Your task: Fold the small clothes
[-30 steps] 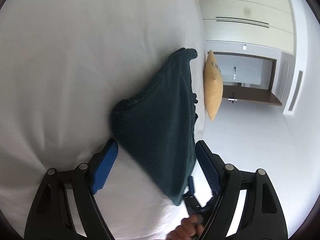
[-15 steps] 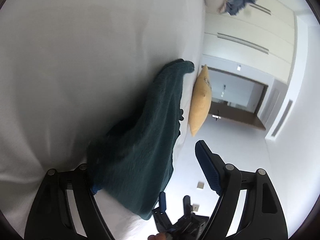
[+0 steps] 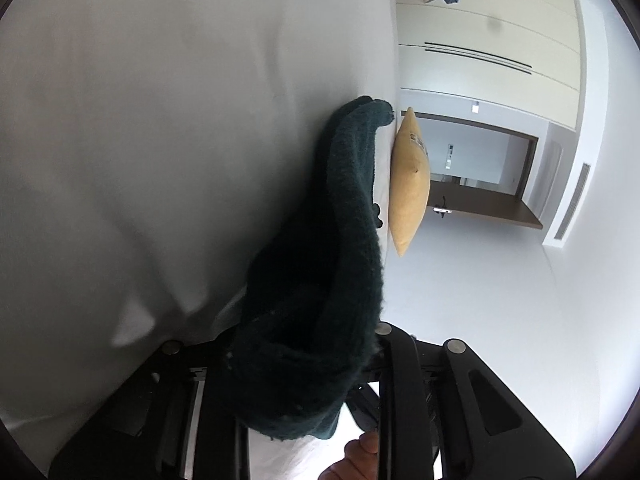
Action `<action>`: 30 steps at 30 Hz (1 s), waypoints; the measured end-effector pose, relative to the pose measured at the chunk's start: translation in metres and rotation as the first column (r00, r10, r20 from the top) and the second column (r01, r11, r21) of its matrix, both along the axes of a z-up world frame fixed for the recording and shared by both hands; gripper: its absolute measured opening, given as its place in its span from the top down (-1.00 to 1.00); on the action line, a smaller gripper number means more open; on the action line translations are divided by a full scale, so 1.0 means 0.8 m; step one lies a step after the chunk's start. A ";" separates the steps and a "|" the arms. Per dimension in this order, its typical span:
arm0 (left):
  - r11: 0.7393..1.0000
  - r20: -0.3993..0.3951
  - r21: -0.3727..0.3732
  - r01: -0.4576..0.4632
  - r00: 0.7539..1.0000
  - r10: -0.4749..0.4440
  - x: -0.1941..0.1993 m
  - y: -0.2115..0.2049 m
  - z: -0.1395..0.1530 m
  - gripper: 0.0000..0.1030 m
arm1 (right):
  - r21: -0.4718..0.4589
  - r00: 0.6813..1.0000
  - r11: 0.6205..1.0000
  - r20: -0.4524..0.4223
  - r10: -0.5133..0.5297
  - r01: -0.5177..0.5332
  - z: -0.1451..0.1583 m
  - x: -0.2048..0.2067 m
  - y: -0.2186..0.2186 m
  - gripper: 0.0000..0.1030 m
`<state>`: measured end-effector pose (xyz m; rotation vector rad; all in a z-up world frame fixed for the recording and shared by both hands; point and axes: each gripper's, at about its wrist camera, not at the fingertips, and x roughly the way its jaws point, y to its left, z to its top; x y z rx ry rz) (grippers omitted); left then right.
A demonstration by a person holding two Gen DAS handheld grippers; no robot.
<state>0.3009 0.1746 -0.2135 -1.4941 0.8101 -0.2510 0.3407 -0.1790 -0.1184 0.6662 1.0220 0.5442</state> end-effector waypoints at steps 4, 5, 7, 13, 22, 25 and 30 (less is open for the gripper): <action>0.998 0.009 0.063 0.006 1.000 -0.007 -0.006 -0.006 0.005 0.69 | -0.015 0.998 1.000 -0.056 0.019 -0.020 -0.022 0.008 0.004 -0.28; 0.997 0.014 0.082 0.008 1.000 -0.010 -0.005 -0.007 0.011 0.70 | 0.001 0.999 1.000 -0.049 0.017 -0.017 -0.025 0.007 0.001 -0.26; 0.989 0.032 0.149 0.020 0.999 -0.025 -0.005 -0.010 0.026 0.72 | 0.027 0.999 1.000 -0.038 0.017 -0.016 -0.027 0.003 -0.005 -0.21; 0.910 0.112 0.410 0.058 0.987 -0.113 0.005 -0.044 0.101 0.73 | 0.241 0.997 0.969 -0.067 -0.036 0.051 -0.023 -0.007 -0.055 -0.25; 0.124 0.030 0.989 0.079 0.720 -0.693 -0.005 -0.345 0.201 0.73 | 0.525 0.981 0.829 -0.117 -0.153 0.192 -0.033 -0.022 -0.181 -0.49; 0.065 -0.047 0.989 0.134 0.695 -0.718 -0.016 -0.385 0.158 0.73 | 0.565 0.982 0.804 -0.127 -0.140 0.187 -0.041 -0.024 -0.201 -0.52; 0.032 -0.039 0.996 0.087 0.707 -0.706 -0.027 -0.390 0.150 0.72 | 0.525 0.986 0.837 -0.129 -0.104 0.157 -0.039 -0.017 -0.194 -0.52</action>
